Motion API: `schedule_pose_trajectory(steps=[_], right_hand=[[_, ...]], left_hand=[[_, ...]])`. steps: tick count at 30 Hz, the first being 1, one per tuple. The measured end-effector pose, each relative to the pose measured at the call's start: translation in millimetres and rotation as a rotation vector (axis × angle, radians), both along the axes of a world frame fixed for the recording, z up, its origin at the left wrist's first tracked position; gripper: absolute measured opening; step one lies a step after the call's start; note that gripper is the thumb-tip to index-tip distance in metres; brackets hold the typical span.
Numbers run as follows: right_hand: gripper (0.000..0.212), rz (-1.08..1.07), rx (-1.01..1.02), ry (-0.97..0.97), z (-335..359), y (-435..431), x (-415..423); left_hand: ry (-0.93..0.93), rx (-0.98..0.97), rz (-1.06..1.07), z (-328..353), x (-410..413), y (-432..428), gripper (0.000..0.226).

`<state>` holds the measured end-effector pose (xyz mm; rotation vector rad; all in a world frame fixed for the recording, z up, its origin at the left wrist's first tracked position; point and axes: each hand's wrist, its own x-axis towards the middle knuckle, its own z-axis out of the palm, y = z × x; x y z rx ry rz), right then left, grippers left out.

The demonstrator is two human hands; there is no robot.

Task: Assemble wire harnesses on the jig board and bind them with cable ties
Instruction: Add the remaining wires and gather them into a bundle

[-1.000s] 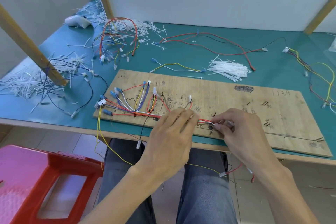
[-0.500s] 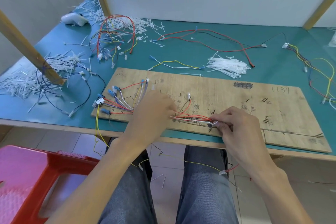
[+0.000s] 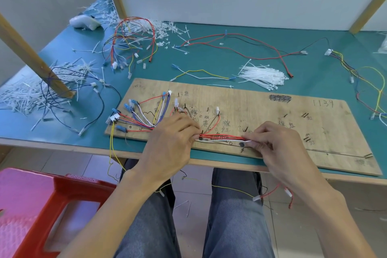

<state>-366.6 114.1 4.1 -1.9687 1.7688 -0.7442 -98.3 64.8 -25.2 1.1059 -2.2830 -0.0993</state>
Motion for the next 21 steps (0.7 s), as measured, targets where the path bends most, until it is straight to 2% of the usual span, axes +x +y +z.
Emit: schedule_pose_trajectory(steps=[4, 6, 10, 13, 16, 21], right_hand=[[0.027, 0.038, 0.069, -0.014, 3, -5, -9], [0.023, 0.008, 0.087, -0.090, 0, -6, -12], [0.023, -0.078, 0.123, -0.275, -6, -7, -14], [0.014, -0.189, 0.130, -0.442, -9, -6, -15], [0.015, -0.205, 0.141, -0.615, -9, -3, -14], [0.015, -0.244, 0.150, -0.515, -6, -5, -14]], left_hand=[[-0.037, -0.074, 0.022, -5, -2, 3, 0.027], [0.005, -0.060, 0.075, -7, -5, 6, 0.023], [0.145, 0.108, 0.173, -3, -11, 6, 0.009], [0.211, 0.234, 0.214, 3, -11, 4, 0.007], [0.241, 0.295, 0.236, 8, -13, 3, 0.007], [0.274, 0.376, 0.295, 11, -17, 2, 0.011]])
